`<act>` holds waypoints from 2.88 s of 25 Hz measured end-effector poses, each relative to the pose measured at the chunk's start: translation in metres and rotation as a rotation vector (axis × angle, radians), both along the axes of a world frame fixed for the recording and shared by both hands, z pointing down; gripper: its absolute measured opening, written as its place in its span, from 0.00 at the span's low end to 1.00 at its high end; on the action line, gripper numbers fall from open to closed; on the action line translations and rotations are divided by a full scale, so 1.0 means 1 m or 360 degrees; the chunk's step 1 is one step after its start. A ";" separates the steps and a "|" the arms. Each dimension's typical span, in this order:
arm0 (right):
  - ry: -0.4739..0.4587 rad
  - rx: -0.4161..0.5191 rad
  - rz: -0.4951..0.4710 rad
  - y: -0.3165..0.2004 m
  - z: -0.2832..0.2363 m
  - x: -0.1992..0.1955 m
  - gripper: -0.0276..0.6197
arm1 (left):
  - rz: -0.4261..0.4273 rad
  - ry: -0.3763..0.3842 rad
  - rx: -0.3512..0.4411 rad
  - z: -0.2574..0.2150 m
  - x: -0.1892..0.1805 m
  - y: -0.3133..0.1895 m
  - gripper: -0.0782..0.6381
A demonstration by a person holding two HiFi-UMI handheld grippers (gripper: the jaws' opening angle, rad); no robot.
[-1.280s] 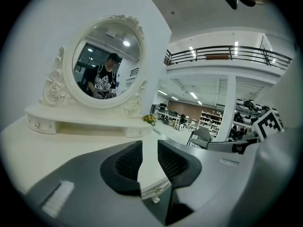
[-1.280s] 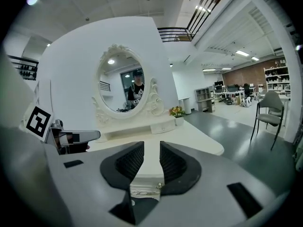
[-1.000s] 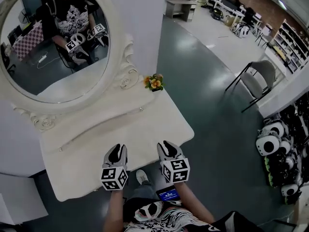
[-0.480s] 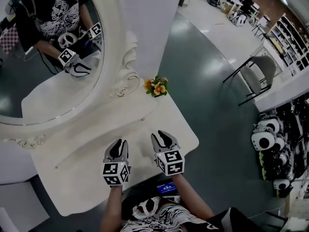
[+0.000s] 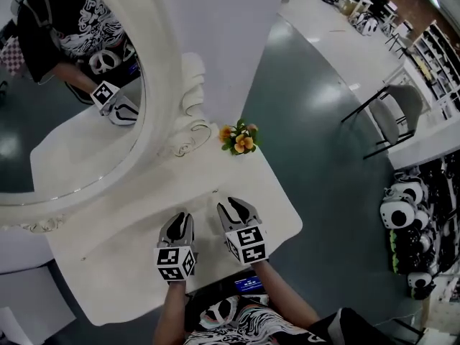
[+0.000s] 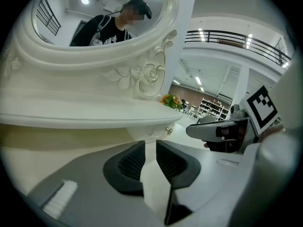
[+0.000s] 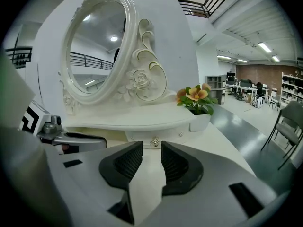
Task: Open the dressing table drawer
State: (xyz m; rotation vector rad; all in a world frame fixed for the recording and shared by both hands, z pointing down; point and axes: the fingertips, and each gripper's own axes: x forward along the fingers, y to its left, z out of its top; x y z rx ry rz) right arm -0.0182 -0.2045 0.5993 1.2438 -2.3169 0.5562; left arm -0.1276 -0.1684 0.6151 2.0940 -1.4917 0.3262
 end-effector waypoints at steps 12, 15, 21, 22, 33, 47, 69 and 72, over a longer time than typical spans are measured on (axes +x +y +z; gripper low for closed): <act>0.0012 -0.0036 -0.0106 -0.034 0.035 -0.021 0.27 | -0.0105 -0.0025 -0.0055 0.019 -0.009 -0.020 0.19; 0.0028 -0.0029 -0.0127 -0.041 0.036 -0.025 0.26 | -0.0110 -0.0023 -0.0067 0.020 -0.008 -0.022 0.19; 0.0068 -0.0014 -0.0149 -0.044 0.037 -0.027 0.20 | -0.0107 -0.0022 -0.0083 0.021 -0.006 -0.025 0.18; 0.0072 -0.0015 -0.0151 -0.045 0.038 -0.027 0.20 | -0.0105 -0.0023 -0.0084 0.022 -0.006 -0.025 0.18; 0.0101 -0.0030 -0.0132 -0.034 0.038 -0.019 0.19 | -0.0097 -0.0023 -0.0055 0.013 -0.008 -0.017 0.17; 0.0131 -0.0088 -0.0103 0.010 0.041 0.004 0.19 | -0.0056 -0.0037 -0.0003 -0.002 0.002 -0.015 0.16; 0.0191 0.0073 0.0004 0.029 0.014 0.027 0.16 | -0.0031 -0.0053 0.0136 -0.039 0.004 -0.002 0.17; 0.0194 0.0155 0.0069 0.033 -0.007 0.036 0.09 | -0.0013 -0.0057 0.0181 -0.051 0.007 0.004 0.17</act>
